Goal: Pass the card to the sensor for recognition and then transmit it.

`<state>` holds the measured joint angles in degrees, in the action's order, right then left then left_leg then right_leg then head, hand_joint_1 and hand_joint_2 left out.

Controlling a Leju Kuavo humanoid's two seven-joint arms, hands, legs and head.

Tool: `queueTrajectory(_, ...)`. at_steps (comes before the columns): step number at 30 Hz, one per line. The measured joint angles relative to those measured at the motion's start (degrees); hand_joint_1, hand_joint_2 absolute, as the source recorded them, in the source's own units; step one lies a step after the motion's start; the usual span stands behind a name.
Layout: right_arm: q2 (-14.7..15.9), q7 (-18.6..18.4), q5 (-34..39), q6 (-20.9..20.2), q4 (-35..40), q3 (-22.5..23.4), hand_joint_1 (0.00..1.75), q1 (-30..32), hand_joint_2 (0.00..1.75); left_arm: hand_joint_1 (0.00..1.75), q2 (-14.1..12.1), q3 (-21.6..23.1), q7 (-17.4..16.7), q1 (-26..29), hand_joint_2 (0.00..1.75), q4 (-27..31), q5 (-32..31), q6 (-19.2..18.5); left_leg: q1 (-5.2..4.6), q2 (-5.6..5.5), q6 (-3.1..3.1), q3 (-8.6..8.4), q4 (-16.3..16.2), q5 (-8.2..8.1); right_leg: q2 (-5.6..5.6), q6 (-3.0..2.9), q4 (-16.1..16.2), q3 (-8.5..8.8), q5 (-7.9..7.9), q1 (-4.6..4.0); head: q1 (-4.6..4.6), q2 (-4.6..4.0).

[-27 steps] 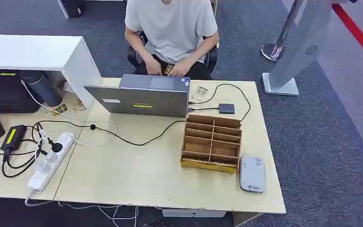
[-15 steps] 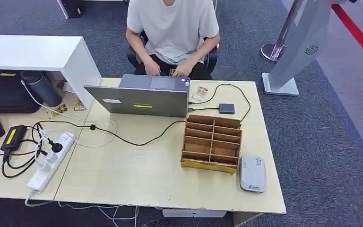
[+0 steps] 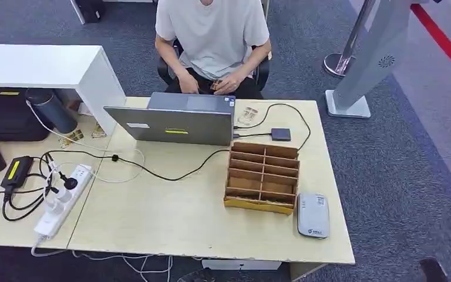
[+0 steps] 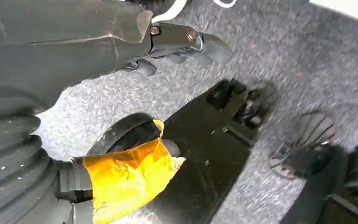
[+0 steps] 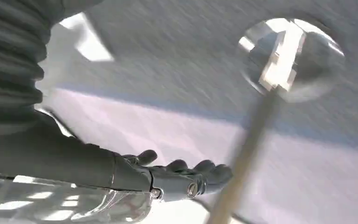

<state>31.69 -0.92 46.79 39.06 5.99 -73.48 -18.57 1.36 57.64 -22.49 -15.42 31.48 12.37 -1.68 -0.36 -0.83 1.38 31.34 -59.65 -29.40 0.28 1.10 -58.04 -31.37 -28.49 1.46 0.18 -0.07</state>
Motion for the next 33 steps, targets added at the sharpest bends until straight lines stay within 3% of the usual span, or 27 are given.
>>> queueTrajectory(6,2.1,4.8,-0.9,0.5,-0.8,-3.7,0.0,-8.3,1.75,0.0,-0.3,-4.1,-1.1,1.3,1.75,3.0,-4.4,-0.2,-0.02,0.04,0.02,0.02,0.0,0.08,0.05,0.01,0.0,-0.01,0.09,0.03,-0.11,0.0)
queueTrajectory(12,1.9,9.5,-0.9,0.6,-2.8,-10.2,0.0,-17.2,1.75,0.0,-0.2,-8.4,-1.7,2.9,1.75,5.6,-8.5,-1.3,-0.01,0.01,0.04,0.06,0.0,0.16,0.01,0.03,-0.1,-0.01,0.14,0.03,-0.09,0.0)
queueTrajectory(17,0.5,13.2,-8.7,0.6,-4.1,-13.1,0.0,-24.2,1.75,0.0,-0.1,-10.4,-2.0,3.3,1.75,7.1,-11.4,-2.2,-0.01,-0.02,0.05,0.13,0.0,0.2,-0.02,0.02,-0.1,-0.03,0.16,0.02,-0.11,0.0)
queueTrajectory(23,-3.4,16.6,-19.4,0.6,-4.7,-14.5,0.0,-35.2,1.75,0.0,0.4,-12.0,-2.3,3.3,1.75,8.3,-13.6,-4.1,0.0,0.01,-0.08,0.14,0.0,0.35,0.05,-0.01,-0.2,-0.14,0.24,0.02,-0.09,0.0)
queueTrajectory(26,-6.7,19.0,-21.7,0.6,-4.8,-14.9,0.0,-40.4,1.75,0.0,0.7,-12.7,-2.3,3.6,1.75,8.5,-13.7,-5.4,0.0,0.02,-0.09,0.14,0.0,0.37,0.06,-0.03,-0.2,-0.22,0.27,0.02,-0.11,0.0)
queueTrajectory(33,-15.1,20.4,-27.0,0.7,-4.9,-15.1,0.0,-47.9,1.75,0.0,1.4,-13.7,-2.1,4.5,1.75,8.8,-12.6,-8.9,0.04,0.01,-0.14,0.18,0.0,0.41,0.05,-0.05,-0.3,-0.27,0.28,-0.02,-0.07,0.0)
